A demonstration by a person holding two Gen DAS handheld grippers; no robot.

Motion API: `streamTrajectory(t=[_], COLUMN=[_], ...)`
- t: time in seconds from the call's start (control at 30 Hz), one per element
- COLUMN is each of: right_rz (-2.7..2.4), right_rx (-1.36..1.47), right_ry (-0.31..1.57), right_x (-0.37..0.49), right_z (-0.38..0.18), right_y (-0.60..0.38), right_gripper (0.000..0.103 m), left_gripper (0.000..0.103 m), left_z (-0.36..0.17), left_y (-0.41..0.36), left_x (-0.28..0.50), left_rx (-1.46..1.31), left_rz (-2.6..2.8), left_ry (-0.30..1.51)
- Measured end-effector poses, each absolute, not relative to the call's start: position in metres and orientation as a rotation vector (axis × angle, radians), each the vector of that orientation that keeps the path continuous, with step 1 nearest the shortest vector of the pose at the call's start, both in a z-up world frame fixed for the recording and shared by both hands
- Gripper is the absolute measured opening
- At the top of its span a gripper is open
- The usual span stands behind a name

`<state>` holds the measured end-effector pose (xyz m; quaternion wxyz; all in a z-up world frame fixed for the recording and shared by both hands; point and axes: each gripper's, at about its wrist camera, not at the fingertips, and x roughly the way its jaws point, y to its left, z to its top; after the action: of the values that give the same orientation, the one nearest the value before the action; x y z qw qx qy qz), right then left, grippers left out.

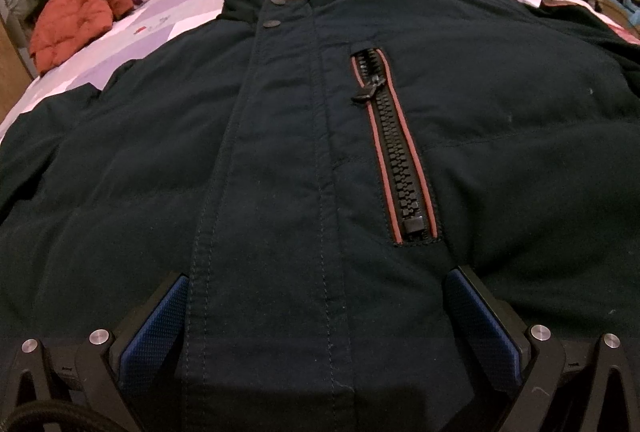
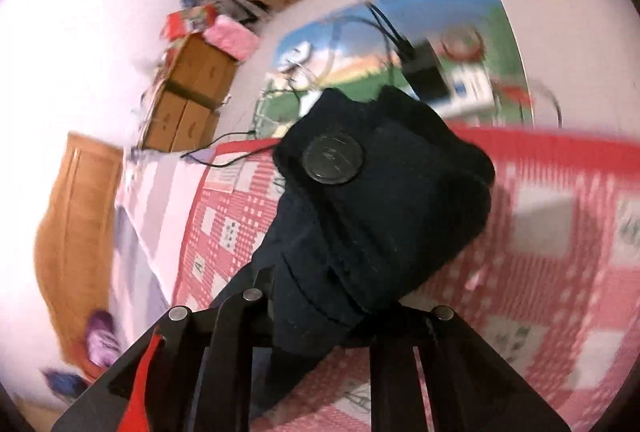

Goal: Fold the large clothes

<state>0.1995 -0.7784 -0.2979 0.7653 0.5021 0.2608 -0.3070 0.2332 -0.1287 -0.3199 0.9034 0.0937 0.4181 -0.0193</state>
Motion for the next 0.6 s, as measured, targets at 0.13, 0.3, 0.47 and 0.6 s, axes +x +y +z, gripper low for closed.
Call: streamTrajectory(t=[0.13, 0.3, 0.47, 0.6], right_rz=[-0.643, -0.59, -0.641, -0.709], right_rx=[0.824, 0.559, 0.533, 0.508], right_ry=[0.639, 0.553, 0.68, 0.66], right_x=[0.212, 0.213, 0.218, 0.214], right_z=[-0.263, -0.198, -0.211, -0.204], right_y=[-0.752, -0.728, -0.733, -0.714], right_gripper=[0.015, 0.015, 0.015, 0.015], left_gripper=[0.103, 0.103, 0.103, 0.103], left_z=[-0.319, -0.31, -0.289, -0.282], left_y=[-0.127, -0.122, -0.105, -0.079], left_x=[0.236, 0.242, 0.246, 0.254], left_rx=[0.178, 0.161, 0.145, 0.187], left_rz=[-0.049, -0.07, -0.051, -0.021], left_ry=[0.881, 0.915, 0.88, 0.87])
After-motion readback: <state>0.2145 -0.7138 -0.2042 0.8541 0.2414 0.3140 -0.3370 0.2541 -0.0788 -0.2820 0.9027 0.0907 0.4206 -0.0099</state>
